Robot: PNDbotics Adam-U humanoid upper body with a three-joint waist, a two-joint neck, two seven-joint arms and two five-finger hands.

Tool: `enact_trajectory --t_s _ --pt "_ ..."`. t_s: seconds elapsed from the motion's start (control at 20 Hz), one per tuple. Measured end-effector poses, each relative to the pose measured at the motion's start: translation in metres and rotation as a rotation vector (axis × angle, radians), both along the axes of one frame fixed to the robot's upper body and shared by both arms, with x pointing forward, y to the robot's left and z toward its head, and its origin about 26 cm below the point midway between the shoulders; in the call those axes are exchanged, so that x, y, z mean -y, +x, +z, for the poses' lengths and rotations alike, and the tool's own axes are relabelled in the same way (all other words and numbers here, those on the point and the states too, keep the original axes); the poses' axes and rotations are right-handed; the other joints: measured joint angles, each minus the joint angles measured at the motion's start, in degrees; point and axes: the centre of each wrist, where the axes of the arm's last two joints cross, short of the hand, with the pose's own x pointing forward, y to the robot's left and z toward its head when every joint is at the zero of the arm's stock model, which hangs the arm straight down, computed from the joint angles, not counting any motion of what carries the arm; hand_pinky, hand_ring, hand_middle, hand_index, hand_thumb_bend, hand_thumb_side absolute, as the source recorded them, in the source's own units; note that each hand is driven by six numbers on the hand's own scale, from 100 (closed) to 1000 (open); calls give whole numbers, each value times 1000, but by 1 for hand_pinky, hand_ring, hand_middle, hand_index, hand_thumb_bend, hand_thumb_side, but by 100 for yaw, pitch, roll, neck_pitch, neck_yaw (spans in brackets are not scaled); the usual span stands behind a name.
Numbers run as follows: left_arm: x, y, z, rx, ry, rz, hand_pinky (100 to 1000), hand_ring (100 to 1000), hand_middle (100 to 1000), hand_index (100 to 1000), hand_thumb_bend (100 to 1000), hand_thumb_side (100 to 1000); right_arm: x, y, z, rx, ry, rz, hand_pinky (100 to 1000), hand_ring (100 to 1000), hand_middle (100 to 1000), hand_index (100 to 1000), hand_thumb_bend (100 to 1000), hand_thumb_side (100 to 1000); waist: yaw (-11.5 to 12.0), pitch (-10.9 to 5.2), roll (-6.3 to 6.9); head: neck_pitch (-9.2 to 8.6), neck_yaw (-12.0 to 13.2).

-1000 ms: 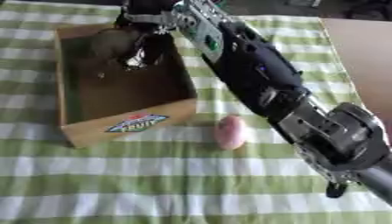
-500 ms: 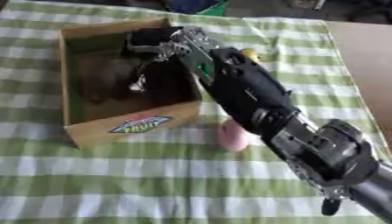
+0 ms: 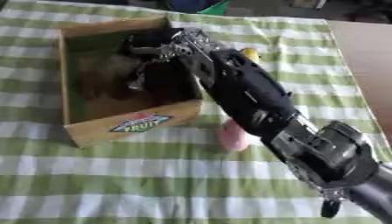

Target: Pick up objects on the table and place them in the box.

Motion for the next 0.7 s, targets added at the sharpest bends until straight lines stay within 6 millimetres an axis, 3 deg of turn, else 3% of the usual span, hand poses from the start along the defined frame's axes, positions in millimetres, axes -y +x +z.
enact_trajectory --t_s 0.1,0.45,0.7 --pt "0 0 0 -1 1 -1 474 680 652 764 100 936 -2 -1 8 16 10 10 728 846 768 920 408 661 -22 0 2 0 2" --pt "0 0 -1 -9 4 -5 474 681 652 764 100 938 2 -11 51 66 121 45 727 826 731 900 324 705 -87 -7 16 23 64" --pt "-1 -1 -3 -18 5 -3 474 681 652 763 100 938 12 -24 83 98 248 55 730 822 719 901 330 735 -142 -42 28 37 134"
